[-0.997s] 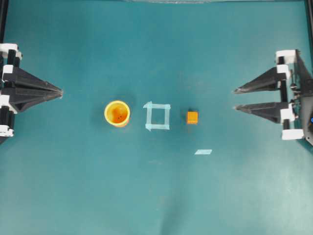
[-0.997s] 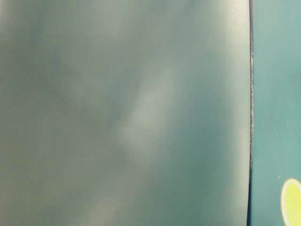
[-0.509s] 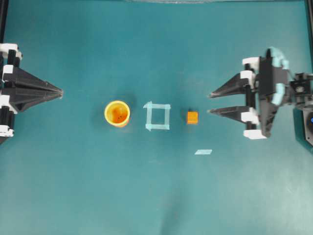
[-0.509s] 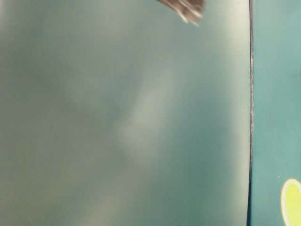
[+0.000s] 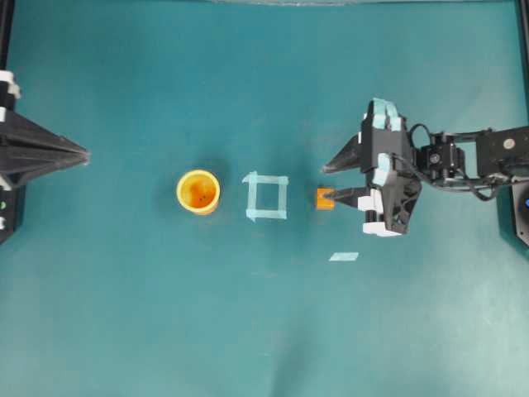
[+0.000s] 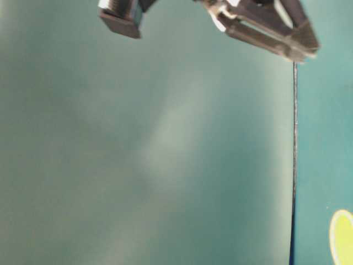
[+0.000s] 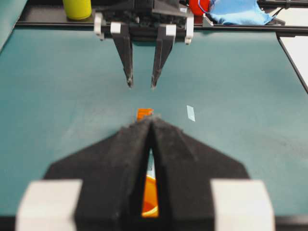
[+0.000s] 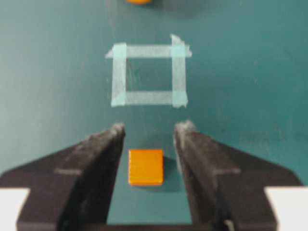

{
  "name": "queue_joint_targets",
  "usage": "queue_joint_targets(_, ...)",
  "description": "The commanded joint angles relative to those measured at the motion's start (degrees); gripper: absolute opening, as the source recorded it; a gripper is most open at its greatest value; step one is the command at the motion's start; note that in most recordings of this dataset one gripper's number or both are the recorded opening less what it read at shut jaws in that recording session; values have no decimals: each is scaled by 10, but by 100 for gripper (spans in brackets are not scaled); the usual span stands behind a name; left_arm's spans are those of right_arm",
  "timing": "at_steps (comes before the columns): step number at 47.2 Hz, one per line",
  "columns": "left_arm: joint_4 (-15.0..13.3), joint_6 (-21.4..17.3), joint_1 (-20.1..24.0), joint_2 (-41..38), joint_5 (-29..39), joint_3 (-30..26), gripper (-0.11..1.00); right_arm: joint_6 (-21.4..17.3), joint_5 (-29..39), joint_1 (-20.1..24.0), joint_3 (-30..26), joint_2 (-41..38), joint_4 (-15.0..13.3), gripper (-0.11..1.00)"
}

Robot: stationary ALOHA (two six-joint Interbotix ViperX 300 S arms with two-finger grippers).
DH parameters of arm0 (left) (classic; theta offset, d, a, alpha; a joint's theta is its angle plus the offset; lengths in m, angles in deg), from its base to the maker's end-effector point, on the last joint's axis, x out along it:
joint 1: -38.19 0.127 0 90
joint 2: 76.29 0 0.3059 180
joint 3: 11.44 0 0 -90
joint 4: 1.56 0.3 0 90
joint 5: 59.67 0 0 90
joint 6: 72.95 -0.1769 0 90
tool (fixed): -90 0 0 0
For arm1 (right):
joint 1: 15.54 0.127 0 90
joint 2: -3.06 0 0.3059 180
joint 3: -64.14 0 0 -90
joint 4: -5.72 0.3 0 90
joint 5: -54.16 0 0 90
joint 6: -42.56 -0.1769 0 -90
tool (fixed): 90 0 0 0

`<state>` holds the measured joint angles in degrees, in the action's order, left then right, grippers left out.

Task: Move the block to the left with right arm.
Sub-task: 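Reach the right gripper left and close it around the orange cube, then carry the held orange cube left over the tape square toward the yellow cup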

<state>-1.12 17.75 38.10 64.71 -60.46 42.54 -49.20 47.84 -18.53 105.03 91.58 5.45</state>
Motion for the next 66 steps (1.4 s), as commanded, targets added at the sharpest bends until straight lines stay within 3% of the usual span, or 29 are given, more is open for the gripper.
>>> queue_joint_targets(1, 2, 1, 0, 11, 19, -19, 0, 0, 1, -1, -11, -2, -1, 54)
queue_joint_targets(30, 2, 1, 0, 26, 50, -25, 0, -4, 12, 4, -33, -85, 1, 55)
queue_joint_targets(47, 3, 0, 0, 26, 51, -25, 0, -35, 8, 14, -38, -122, 2, 54)
queue_joint_targets(66, 3, 1, 0, 26, 51, -25, 0, -34, 46, 14, -71, -103, -1, 40)
